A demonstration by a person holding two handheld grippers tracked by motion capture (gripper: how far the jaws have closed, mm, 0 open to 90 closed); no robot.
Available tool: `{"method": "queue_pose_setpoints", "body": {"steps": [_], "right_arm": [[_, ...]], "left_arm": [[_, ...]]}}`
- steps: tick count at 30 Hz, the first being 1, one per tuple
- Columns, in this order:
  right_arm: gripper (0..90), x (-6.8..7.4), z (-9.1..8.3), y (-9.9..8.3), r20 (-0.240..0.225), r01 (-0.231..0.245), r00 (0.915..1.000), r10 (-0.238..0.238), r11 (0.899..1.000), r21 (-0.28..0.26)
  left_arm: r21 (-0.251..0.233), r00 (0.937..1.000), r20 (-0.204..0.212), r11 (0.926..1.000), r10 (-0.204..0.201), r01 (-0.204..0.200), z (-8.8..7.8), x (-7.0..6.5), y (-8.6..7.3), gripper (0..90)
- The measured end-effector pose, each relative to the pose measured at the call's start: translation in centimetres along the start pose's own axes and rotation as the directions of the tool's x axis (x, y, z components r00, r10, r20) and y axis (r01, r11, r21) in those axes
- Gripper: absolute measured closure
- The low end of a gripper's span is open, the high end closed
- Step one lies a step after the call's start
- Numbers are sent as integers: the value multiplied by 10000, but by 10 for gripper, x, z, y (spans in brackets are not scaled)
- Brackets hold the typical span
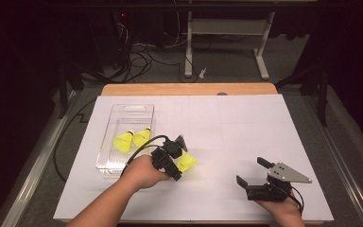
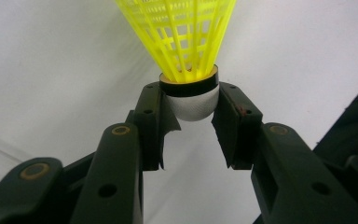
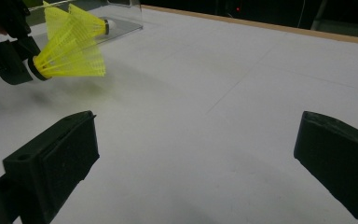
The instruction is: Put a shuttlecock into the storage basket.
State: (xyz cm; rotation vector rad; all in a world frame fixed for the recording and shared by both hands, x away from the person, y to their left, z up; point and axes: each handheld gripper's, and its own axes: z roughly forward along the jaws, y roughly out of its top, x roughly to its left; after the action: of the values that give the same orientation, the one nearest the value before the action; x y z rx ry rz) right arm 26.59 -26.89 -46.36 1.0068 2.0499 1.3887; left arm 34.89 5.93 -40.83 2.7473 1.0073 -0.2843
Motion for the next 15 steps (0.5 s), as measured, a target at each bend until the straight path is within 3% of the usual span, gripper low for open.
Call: {"method": "queue_pose_setpoints", "body": {"steps": [15], "right_arm": [[3,1,1,0,-29,6,10000,-6,10000,31]], "left_arm": [[14,9998,31,9998,181,-181,-36,2,-2,646]]}}
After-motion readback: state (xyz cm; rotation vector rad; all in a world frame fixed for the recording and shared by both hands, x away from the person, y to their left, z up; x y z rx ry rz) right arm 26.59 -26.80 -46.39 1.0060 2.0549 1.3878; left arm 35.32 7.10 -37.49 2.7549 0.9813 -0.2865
